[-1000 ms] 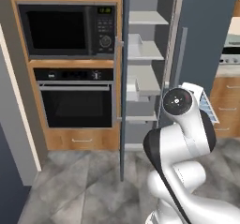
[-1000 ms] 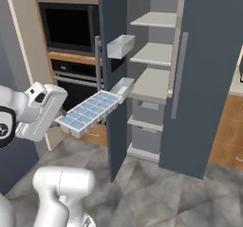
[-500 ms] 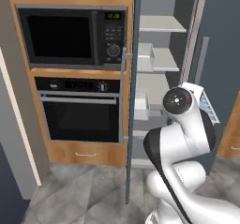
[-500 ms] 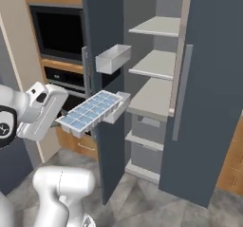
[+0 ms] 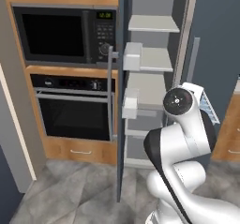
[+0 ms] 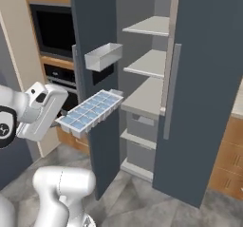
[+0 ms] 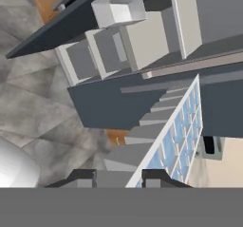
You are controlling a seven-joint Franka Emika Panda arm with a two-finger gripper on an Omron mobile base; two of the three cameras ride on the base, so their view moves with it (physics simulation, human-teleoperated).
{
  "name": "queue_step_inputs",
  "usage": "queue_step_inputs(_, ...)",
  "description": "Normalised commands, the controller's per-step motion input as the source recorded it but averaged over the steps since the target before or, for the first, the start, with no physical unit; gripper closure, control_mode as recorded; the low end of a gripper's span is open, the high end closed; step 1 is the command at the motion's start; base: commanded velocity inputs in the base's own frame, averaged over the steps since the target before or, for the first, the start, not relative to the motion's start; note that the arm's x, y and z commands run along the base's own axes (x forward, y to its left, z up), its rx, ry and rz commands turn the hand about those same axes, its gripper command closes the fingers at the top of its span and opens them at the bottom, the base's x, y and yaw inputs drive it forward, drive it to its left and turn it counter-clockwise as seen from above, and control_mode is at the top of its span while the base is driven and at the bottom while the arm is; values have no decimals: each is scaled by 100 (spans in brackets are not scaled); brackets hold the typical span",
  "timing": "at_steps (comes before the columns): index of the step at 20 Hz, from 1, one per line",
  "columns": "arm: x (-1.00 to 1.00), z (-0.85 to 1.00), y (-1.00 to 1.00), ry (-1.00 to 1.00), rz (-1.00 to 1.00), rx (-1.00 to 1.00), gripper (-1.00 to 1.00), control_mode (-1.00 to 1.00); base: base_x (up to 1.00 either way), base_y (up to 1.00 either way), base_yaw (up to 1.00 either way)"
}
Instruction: The ice cube tray has been filled with water. Take the tray and place it in the freezer to make ice. Close the freezer door after placing the tray.
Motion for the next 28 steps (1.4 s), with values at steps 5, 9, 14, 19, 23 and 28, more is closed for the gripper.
queue_step_inputs(5,0,0,0,0,0,0,100,100,18,-46,20)
queue_step_inputs(9,0,0,0,0,0,0,100,100,41,-46,27)
queue_step_inputs(14,0,0,0,0,0,0,100,100,39,-50,25)
queue_step_inputs(19,0,0,0,0,0,0,100,100,21,-52,22)
queue_step_inputs(23,0,0,0,0,0,0,100,100,15,-51,20)
queue_step_inputs(28,0,0,0,0,0,0,100,100,16,-53,19)
